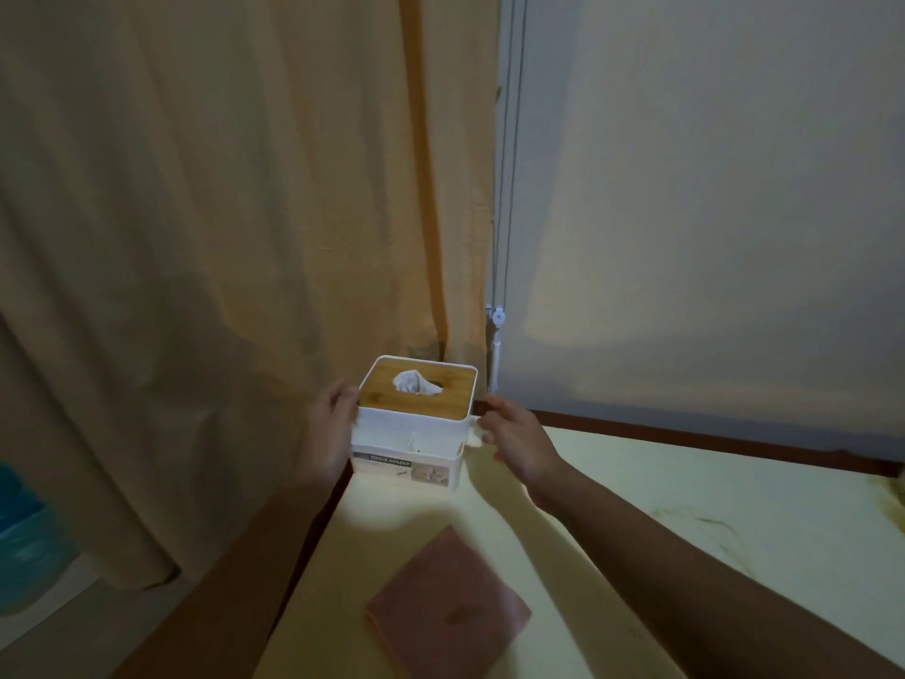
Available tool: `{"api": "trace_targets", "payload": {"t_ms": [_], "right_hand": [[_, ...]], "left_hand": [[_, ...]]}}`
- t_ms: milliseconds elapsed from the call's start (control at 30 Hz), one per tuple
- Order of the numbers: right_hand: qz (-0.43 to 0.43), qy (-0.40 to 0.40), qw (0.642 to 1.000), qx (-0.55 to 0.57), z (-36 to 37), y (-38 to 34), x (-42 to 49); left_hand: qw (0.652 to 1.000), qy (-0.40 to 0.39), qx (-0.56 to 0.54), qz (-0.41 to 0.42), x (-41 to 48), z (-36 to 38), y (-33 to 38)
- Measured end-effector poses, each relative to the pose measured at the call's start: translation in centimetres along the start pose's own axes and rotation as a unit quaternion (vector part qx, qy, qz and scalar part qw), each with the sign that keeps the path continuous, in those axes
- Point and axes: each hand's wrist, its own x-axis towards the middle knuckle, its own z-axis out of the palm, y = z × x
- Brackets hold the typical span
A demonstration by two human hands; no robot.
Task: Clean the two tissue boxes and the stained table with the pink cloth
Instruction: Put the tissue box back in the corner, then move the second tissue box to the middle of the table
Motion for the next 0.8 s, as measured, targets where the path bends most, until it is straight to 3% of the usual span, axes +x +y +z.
{"api": "trace_targets", "payload": {"t_ms": [100, 200, 400, 633, 800], "right_hand": [[0.003, 0.027, 1.000, -0.001, -2.9, 0.3, -1.9], [-0.013, 0.052, 0.998, -0.018, -7.6, 0.4, -4.8], [-0.054, 0.170, 0.979, -0.097, -20.4, 0.6, -11.5], [-0.061, 0.317, 0.916, -0.239, -38.0, 3.2, -16.8], [-0.004, 0.404, 0.891, -0.205, -47.8, 6.1, -17.6]], "left_hand": [[0.991, 0.070, 0.023, 0.108, -2.7, 1.5, 0.8], [0.984, 0.014, 0.020, 0.174, -6.2, 4.3, 2.7], [0.981, -0.134, -0.016, 0.137, -12.3, 14.5, 8.5], [0.959, -0.277, -0.033, 0.055, -19.3, 31.5, 14.5], [0.944, -0.331, -0.002, -0.003, -22.6, 42.2, 14.9]]}}
